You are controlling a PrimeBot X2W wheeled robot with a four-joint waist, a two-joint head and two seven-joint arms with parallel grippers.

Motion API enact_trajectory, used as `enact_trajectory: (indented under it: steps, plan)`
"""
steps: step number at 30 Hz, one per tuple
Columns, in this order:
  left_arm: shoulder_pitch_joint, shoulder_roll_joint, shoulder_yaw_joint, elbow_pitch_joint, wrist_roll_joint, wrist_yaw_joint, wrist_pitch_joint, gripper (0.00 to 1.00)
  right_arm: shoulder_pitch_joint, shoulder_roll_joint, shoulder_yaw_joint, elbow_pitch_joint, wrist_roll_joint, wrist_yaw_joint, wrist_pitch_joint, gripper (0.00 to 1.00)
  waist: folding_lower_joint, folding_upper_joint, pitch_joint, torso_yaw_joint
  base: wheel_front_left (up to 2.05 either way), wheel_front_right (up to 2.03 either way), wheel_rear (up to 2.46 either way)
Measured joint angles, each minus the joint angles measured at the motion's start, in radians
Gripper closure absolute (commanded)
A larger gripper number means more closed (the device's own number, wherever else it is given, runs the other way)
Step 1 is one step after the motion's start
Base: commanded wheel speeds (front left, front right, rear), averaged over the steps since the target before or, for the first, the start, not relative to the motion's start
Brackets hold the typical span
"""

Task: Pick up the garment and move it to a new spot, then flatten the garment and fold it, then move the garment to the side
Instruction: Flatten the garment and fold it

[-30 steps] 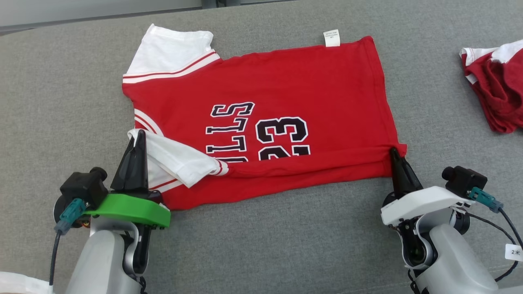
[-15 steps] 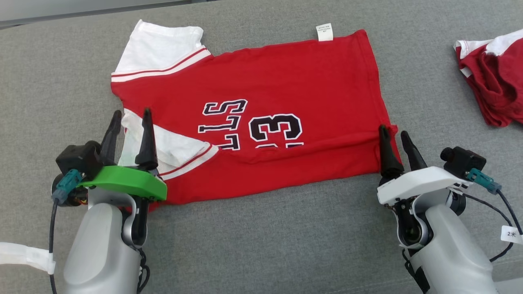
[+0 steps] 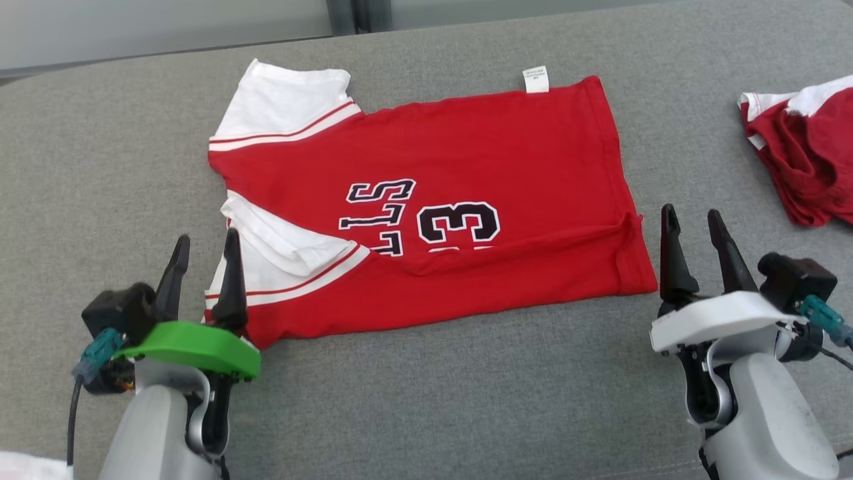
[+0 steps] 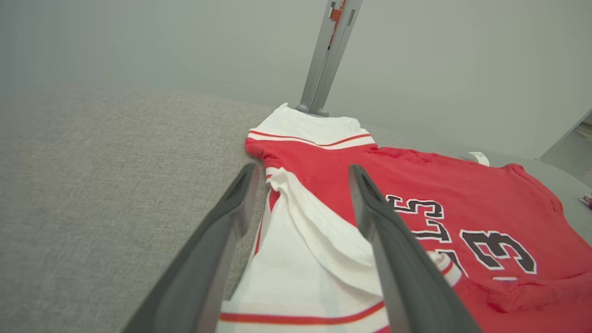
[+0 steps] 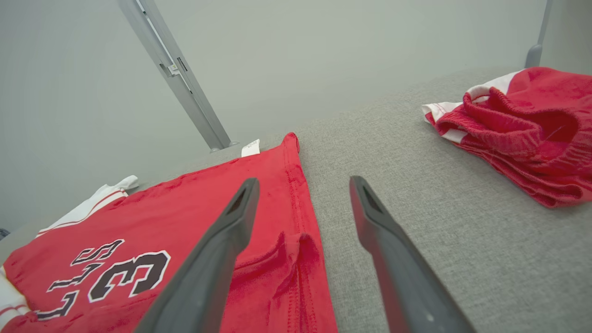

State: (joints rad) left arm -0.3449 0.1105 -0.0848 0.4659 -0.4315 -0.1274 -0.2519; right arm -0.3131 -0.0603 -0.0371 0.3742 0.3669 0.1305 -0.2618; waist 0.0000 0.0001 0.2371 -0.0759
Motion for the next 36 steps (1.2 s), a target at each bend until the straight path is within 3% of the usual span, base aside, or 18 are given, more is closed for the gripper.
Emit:
enact_trajectory:
  steps: [4,11,19,27,29,30,33,34,36]
  plan:
    - [0.1,0.024,0.022,-0.042,-0.018,0.018,0.045,0.0,0.078,0.004,-0.012,-0.026,-0.07,0.0,0.0,0.0,0.0,-0.0001,-0.033,0.011,0.0,0.0,0.0]
    - [0.227,0.034,0.021,-0.128,-0.046,0.061,0.175,0.0,0.134,0.008,-0.014,-0.041,-0.08,0.0,0.0,0.0,0.0,0.0,-0.078,0.029,0.0,0.0,0.0]
    - [0.251,0.031,0.009,-0.141,-0.058,0.119,0.303,0.0,0.134,0.01,0.019,-0.042,-0.067,0.0,0.0,0.0,0.0,-0.0001,-0.066,0.018,0.0,0.0,0.0]
    - [0.24,0.031,0.009,-0.115,-0.07,0.136,0.34,0.0,0.124,0.01,0.016,-0.045,-0.066,0.0,0.0,0.0,0.0,-0.0001,-0.039,-0.005,0.0,0.0,0.0]
    - [0.234,0.03,0.012,-0.11,-0.078,0.136,0.339,0.11,0.123,0.01,0.015,-0.042,-0.066,0.0,0.0,0.0,0.0,0.0,-0.034,-0.009,0.0,0.0,0.0]
    - [0.23,0.029,0.014,-0.108,-0.081,0.136,0.336,0.38,0.123,0.01,0.015,-0.04,-0.066,0.0,0.0,0.0,0.0,-0.0001,-0.032,-0.01,0.0,0.0,0.0]
    - [0.223,0.018,0.025,-0.099,-0.117,0.127,0.328,0.69,0.121,0.01,0.018,-0.029,-0.066,0.0,0.0,0.0,0.0,-0.0001,-0.026,-0.012,0.0,0.0,0.0]
    - [0.221,0.016,0.025,-0.097,-0.119,0.126,0.323,0.96,0.118,0.01,0.018,-0.022,-0.066,0.0,0.0,0.0,0.0,0.0,-0.025,-0.012,0.0,0.0,0.0]
    - [0.216,0.016,0.025,-0.095,-0.119,0.121,0.311,1.0,0.111,0.01,0.019,-0.002,-0.073,0.0,0.006,0.0,0.0,-0.0001,-0.023,-0.01,0.0,0.0,0.0]
